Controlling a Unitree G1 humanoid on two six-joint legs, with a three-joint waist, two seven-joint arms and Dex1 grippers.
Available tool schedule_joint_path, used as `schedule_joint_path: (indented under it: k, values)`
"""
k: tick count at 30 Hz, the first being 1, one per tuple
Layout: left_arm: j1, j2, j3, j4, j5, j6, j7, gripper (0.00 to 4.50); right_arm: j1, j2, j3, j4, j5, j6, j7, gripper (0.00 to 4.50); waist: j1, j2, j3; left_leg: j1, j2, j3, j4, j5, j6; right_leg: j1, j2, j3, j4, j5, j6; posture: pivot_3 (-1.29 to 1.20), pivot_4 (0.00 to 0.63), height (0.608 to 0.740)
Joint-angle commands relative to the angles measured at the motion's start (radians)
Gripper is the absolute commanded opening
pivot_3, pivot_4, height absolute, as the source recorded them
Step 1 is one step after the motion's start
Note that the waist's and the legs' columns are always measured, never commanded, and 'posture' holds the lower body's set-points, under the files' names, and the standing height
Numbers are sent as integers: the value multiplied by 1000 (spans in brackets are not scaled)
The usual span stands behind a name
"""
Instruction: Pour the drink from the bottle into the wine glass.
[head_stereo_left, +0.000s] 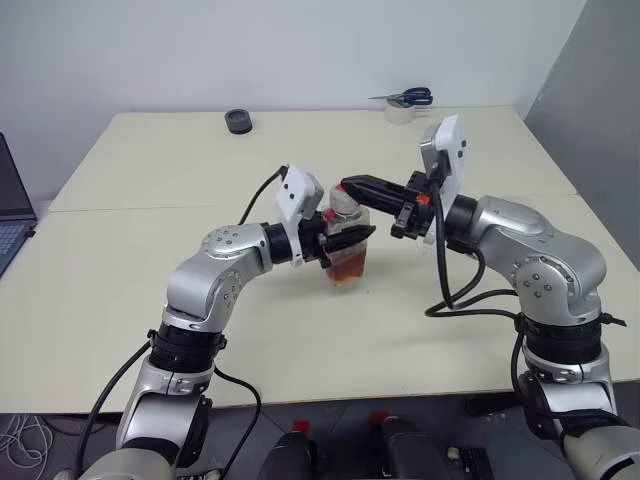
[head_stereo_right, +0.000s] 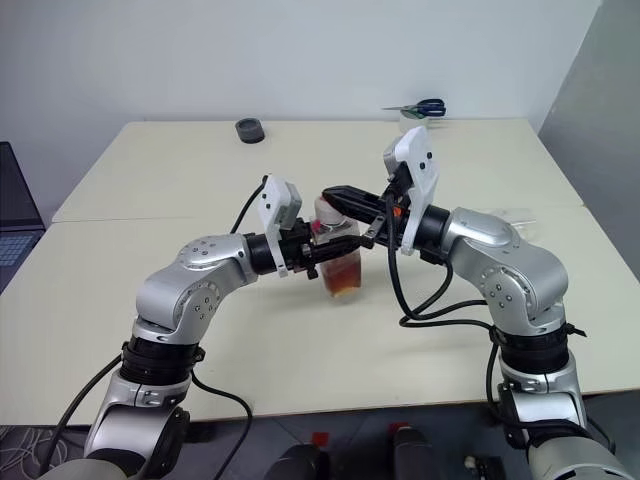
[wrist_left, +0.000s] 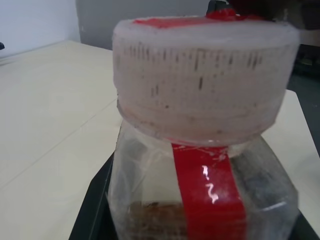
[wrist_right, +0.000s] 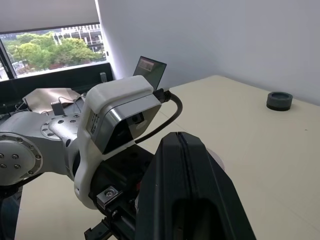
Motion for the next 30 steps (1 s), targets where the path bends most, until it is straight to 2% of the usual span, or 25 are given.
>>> schedule_joint_path:
  k: [1,7,10,16,21,30]
  values:
    - [-45,6,18,-65,-33,-8,-20,1742,-26,-9,-4,2,7,-17,29,18,0,0,0,0,0,0,0,0,0,0,0,0,0,0,0,0,150,740]
    - [-58,3,23,-37,-25,-13,-26,1742,-28,-16,-2,-1,3,-23,45,18,0,0,0,0,0,0,0,0,0,0,0,0,0,0,0,0,150,740]
    - [-61,0,23,-32,-22,-16,-29,1742,-16,-20,-10,-8,21,-11,51,584,0,0,0,0,0,0,0,0,0,0,0,0,0,0,0,0,150,740]
    - [-61,0,23,-32,-22,-18,-30,1742,0,-31,-13,-19,18,-15,42,2653,0,0,0,0,0,0,0,0,0,0,0,0,0,0,0,0,150,740]
    - [-65,-2,21,-26,-19,-24,-34,1742,4,-27,6,5,-43,-42,5,4370,0,0,0,0,0,0,0,0,0,0,0,0,0,0,0,0,150,740]
    - [-64,-10,16,-27,-15,-31,-32,1742,-4,-14,-7,21,-43,-44,0,4370,0,0,0,0,0,0,0,0,0,0,0,0,0,0,0,0,150,740]
